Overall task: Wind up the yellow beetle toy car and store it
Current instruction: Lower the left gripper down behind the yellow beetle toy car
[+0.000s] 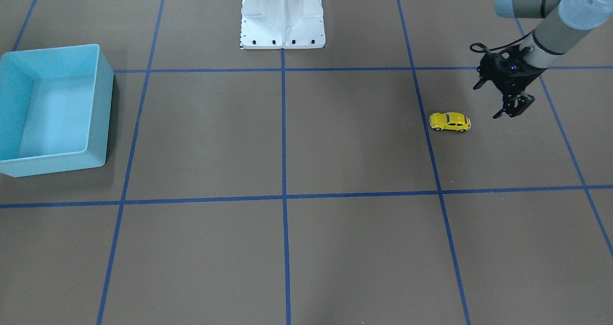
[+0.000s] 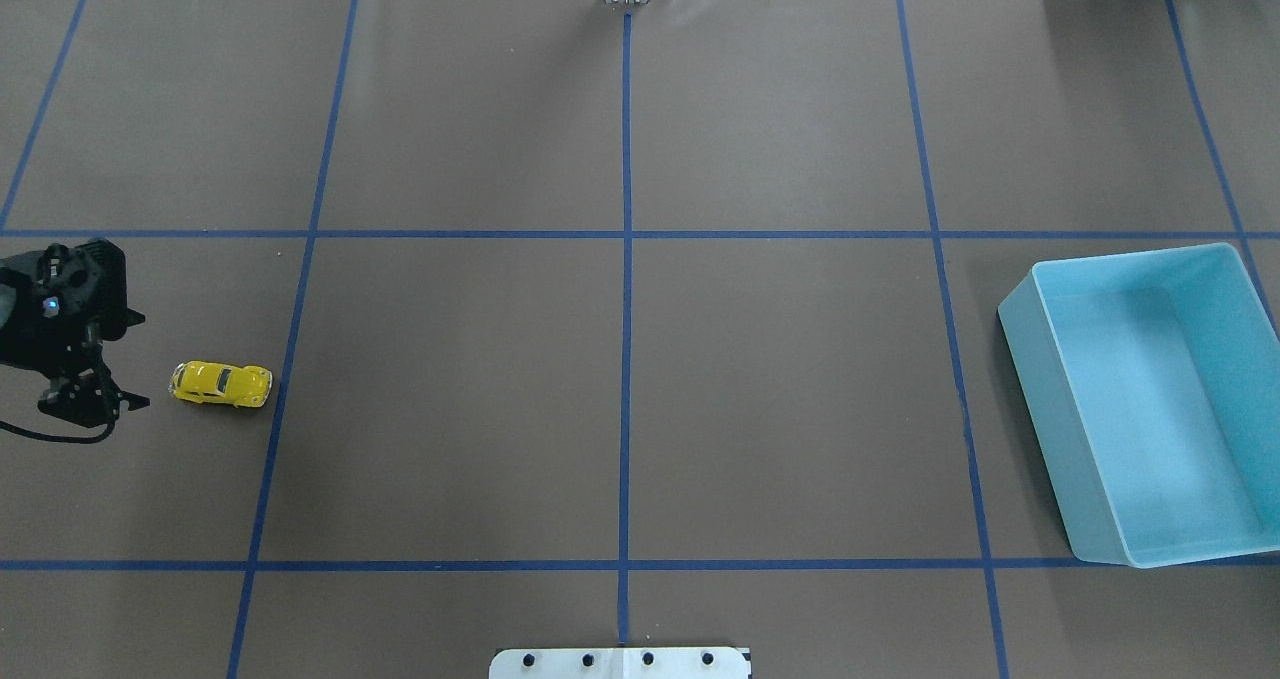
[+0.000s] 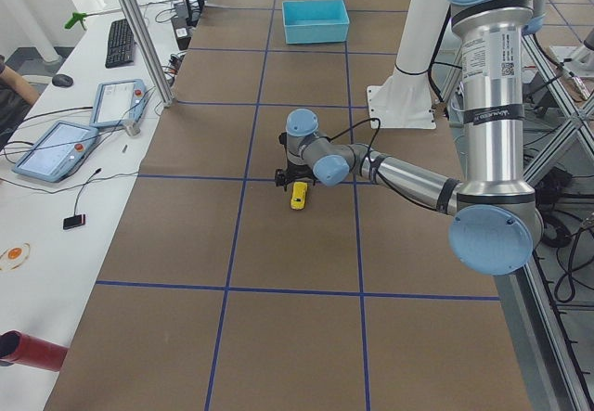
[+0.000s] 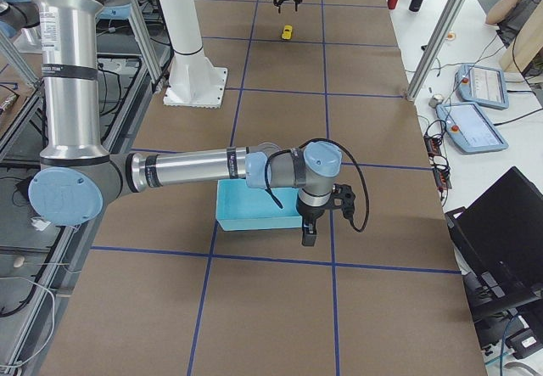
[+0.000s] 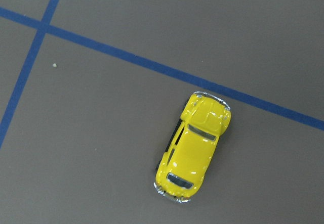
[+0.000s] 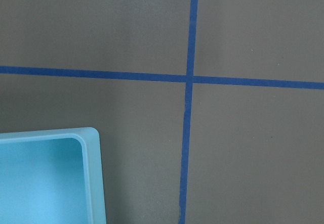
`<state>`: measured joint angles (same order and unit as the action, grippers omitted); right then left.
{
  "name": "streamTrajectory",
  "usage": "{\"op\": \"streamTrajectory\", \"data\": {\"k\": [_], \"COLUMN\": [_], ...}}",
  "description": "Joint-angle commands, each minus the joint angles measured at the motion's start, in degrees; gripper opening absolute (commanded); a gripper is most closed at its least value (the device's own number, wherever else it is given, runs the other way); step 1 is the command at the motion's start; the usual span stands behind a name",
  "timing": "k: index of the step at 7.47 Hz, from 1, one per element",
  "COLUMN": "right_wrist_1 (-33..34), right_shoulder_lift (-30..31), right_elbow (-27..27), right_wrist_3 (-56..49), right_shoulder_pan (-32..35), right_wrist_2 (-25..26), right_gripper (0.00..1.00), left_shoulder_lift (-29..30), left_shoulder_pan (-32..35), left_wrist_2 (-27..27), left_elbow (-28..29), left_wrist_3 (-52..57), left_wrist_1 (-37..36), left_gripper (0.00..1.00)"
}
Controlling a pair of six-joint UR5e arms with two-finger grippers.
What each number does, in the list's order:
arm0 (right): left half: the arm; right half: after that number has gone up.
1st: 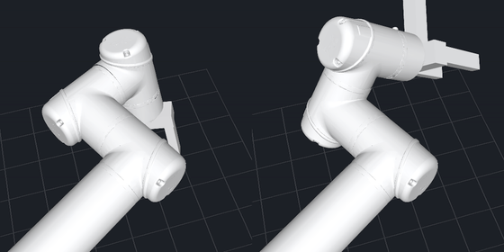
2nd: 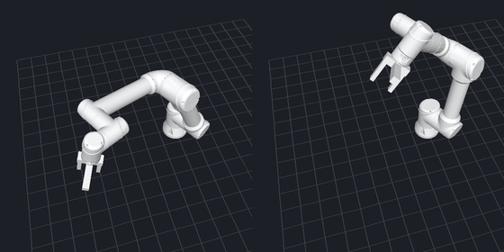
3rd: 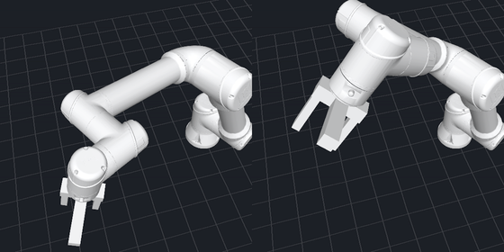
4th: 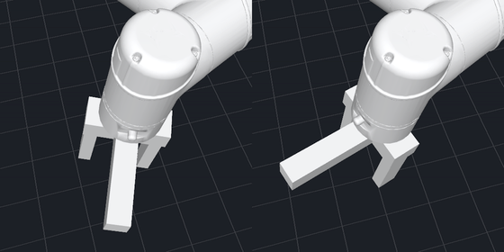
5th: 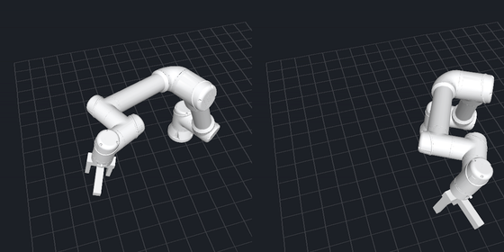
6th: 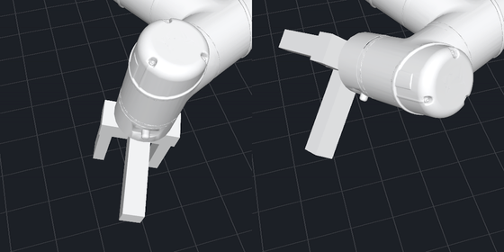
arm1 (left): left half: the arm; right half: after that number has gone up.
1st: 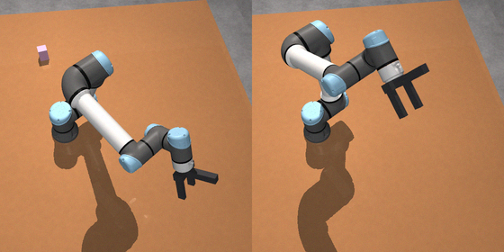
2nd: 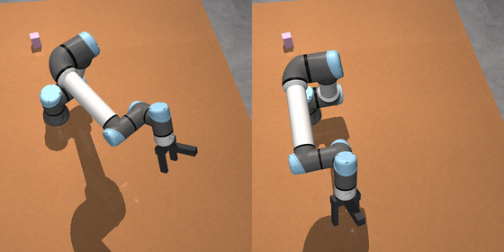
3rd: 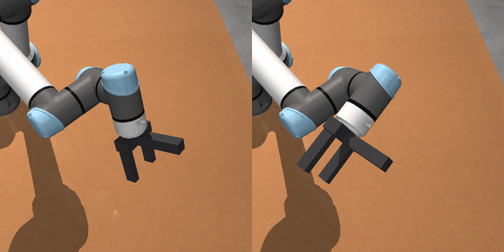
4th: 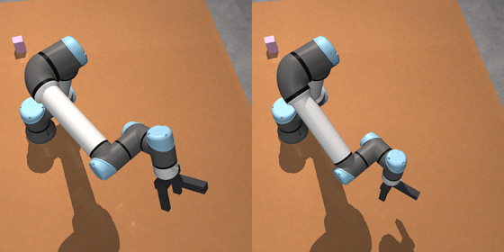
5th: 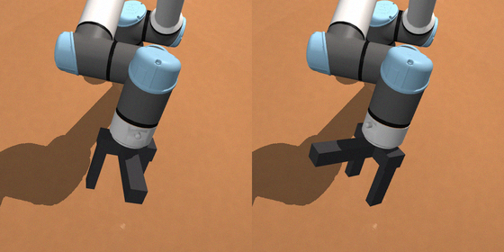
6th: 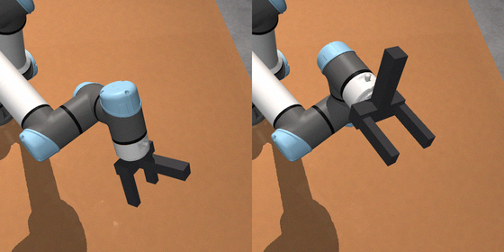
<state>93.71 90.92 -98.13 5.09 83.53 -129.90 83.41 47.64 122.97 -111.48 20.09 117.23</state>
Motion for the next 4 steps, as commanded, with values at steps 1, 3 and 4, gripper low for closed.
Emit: {"op": "streamTrajectory", "data": {"k": [1, 3, 4], "right_wrist_1": [-0.02, -0.02, -0.02], "right_shoulder_lift": [0.13, 0.22, 0.48], "right_elbow": [0.04, 0.13, 0.04], "right_wrist_3": [0.00, 0.00, 0.00], "right_shoulder_pan": [-0.03, -0.03, -0.03], "right_wrist_2": [0.00, 0.00, 0.00], "right_gripper": [1.00, 1.00, 1.00], "left_shoulder_lift": [-0.27, -1.58, -1.59], "left_shoulder_pan": [-5.96, -6.50, -6.42], "left_wrist_2": [-1.07, -3.68, -6.05], "left_elbow": [0.38, 2.92, 3.20], "left_wrist_3": [0.03, 0.47, 1.78], "left_wrist_1": [5.79, 10.98, 11.01], "left_gripper": [1.00, 1.00, 1.00]}}
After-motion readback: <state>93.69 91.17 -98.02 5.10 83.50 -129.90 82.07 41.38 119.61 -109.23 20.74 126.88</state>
